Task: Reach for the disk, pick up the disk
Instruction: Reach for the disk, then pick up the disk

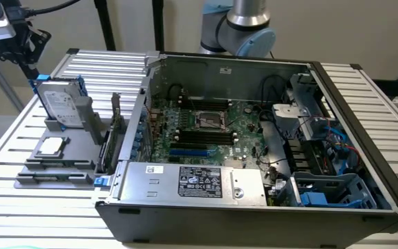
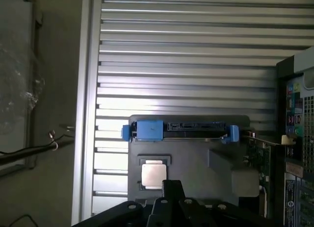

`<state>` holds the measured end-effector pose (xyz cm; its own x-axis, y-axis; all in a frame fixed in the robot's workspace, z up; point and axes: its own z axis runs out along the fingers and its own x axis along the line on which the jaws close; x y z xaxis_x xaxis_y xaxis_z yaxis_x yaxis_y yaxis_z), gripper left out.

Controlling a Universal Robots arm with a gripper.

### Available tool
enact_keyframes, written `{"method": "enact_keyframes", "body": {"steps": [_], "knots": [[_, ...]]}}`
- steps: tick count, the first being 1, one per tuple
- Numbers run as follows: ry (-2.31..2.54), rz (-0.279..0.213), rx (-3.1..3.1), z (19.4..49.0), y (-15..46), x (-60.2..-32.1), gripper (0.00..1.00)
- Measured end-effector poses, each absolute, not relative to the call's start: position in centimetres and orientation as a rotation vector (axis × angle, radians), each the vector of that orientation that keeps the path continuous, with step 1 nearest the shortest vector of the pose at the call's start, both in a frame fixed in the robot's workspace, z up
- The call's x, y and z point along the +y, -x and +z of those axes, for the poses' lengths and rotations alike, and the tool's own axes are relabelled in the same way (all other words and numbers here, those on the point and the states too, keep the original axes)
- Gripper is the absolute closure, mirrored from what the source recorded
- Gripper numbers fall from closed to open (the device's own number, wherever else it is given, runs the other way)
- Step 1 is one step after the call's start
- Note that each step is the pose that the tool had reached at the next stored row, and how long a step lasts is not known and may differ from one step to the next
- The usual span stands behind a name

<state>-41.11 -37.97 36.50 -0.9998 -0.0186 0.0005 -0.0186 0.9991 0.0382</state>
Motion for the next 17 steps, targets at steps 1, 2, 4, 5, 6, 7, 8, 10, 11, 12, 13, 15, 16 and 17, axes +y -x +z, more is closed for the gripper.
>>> {"method": "enact_keyframes", "body": {"steps": [1,2,4,5,6,7,8,10,11,12,13,15,16,17], "knots": [[-0.029,-0.06,-3.14,36.5,41.3,-37.8,0.89],[-0.029,-0.06,-3.14,36.5,41.5,-37.5,0.89],[-0.029,-0.06,-3.14,36.5,41.9,-36.9,0.89],[-0.029,-0.06,-3.14,36.5,42.1,-36.6,0.89],[-0.029,-0.06,-3.14,36.5,42.3,-36.3,0.89],[-0.03,-0.059,-3.14,36.5,42.3,-35.9,0.89],[-0.029,-0.056,-3.14,36.5,42.3,-35.4,0.89],[-0.029,-0.051,-3.14,36.5,42.3,-34.5,0.89],[-0.029,-0.049,-3.14,36.5,42.3,-34.2,0.89],[-0.029,-0.049,-3.14,36.5,42.4,-34.0,0.89],[-0.029,-0.049,-3.14,36.5,42.4,-33.9,0.89],[-0.029,-0.049,-3.14,36.5,42.4,-33.9,0.89],[-0.029,-0.049,-3.14,36.5,42.4,-33.9,0.89],[-0.029,-0.049,-3.14,36.5,42.4,-33.9,0.89]]}}
